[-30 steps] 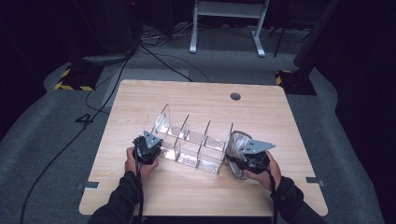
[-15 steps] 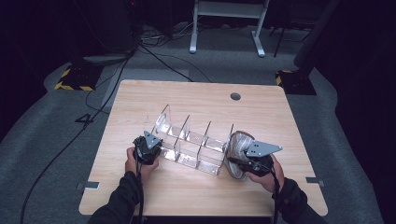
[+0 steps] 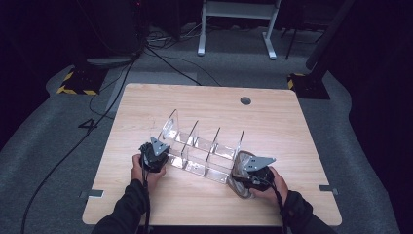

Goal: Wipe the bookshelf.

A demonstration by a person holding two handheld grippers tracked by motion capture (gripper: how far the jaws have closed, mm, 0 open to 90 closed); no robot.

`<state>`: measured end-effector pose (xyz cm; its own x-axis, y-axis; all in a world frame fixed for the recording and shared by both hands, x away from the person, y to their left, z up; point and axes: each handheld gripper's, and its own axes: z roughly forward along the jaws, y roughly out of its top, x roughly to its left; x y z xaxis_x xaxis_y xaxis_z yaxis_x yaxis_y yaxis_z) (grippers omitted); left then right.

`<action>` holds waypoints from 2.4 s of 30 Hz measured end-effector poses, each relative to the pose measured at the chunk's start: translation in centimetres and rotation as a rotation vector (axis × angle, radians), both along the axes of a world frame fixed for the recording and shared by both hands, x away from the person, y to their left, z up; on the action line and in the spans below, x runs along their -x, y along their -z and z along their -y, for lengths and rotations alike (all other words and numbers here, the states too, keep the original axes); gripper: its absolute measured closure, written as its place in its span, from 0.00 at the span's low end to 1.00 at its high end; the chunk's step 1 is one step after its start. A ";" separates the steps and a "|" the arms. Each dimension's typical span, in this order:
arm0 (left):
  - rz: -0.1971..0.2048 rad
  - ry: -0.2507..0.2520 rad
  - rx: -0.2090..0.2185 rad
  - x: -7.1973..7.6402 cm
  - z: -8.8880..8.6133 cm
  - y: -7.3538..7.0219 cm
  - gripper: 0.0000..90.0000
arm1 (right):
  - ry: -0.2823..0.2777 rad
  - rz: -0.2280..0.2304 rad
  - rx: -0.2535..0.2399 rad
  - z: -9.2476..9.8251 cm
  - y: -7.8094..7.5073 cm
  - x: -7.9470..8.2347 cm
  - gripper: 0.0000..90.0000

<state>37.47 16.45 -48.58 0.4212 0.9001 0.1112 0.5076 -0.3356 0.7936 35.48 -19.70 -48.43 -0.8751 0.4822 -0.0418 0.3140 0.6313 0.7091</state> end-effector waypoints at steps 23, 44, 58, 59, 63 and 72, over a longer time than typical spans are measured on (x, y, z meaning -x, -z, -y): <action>0.001 0.007 -0.003 0.1 0.2 0.0 0.91 | 0.111 0.084 -0.169 2.0 -3.7 -1.5 0.82; -0.003 0.009 -0.002 0.2 0.2 0.0 0.91 | 0.017 0.128 -0.243 2.4 -6.3 1.1 0.82; -0.002 0.006 -0.002 0.2 0.2 0.0 0.90 | 0.015 -0.002 -0.096 0.6 -0.9 0.3 0.81; -0.001 0.004 -0.002 0.2 0.2 0.0 0.90 | 0.016 -0.008 -0.080 0.4 -0.5 0.1 0.81; 0.000 0.004 -0.007 0.2 0.1 0.0 0.90 | 0.032 -0.035 -0.059 0.3 0.4 -0.4 0.81; 0.000 0.001 -0.003 0.1 0.2 0.1 0.91 | 0.110 0.059 -0.137 1.6 -2.3 -1.6 0.81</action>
<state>37.37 16.24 -48.68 0.4219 0.8995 0.1138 0.5071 -0.3381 0.7928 37.06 -21.31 -46.11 -0.8149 0.5793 -0.0188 0.3312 0.4919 0.8052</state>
